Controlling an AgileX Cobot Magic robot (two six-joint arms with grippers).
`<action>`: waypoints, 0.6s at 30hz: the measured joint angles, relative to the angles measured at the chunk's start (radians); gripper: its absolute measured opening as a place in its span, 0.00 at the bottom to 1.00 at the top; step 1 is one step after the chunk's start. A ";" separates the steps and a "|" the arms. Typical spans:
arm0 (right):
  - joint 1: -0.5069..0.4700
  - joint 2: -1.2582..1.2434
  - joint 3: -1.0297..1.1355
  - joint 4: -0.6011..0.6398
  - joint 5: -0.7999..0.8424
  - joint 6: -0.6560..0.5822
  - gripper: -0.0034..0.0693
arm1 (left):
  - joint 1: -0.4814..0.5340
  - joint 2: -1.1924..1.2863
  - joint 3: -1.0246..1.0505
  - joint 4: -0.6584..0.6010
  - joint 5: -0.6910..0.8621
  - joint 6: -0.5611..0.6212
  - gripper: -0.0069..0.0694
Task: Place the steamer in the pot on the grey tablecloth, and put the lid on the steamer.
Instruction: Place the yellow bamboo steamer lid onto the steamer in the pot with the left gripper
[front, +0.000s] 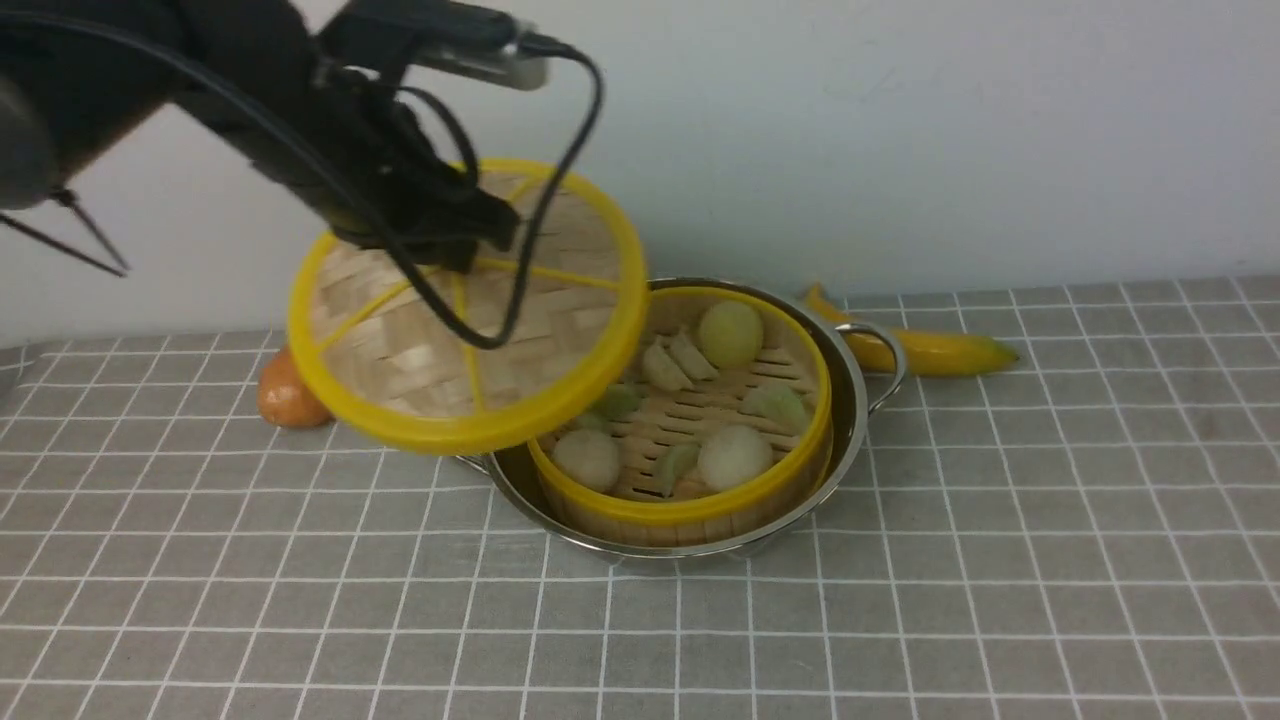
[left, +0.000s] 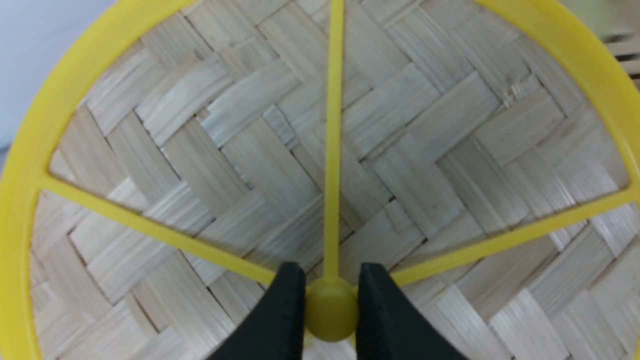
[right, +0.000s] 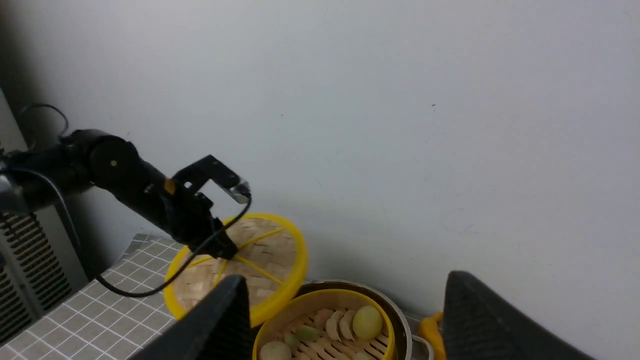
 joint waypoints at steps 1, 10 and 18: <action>0.000 0.000 0.000 0.000 0.000 0.001 0.74 | -0.060 0.043 -0.035 -0.001 -0.005 -0.012 0.25; 0.000 0.000 0.000 0.003 0.000 0.003 0.74 | -0.181 0.228 -0.130 -0.005 -0.058 -0.027 0.25; 0.000 0.000 0.000 0.004 0.000 0.019 0.74 | -0.184 0.312 -0.136 0.000 -0.111 -0.045 0.25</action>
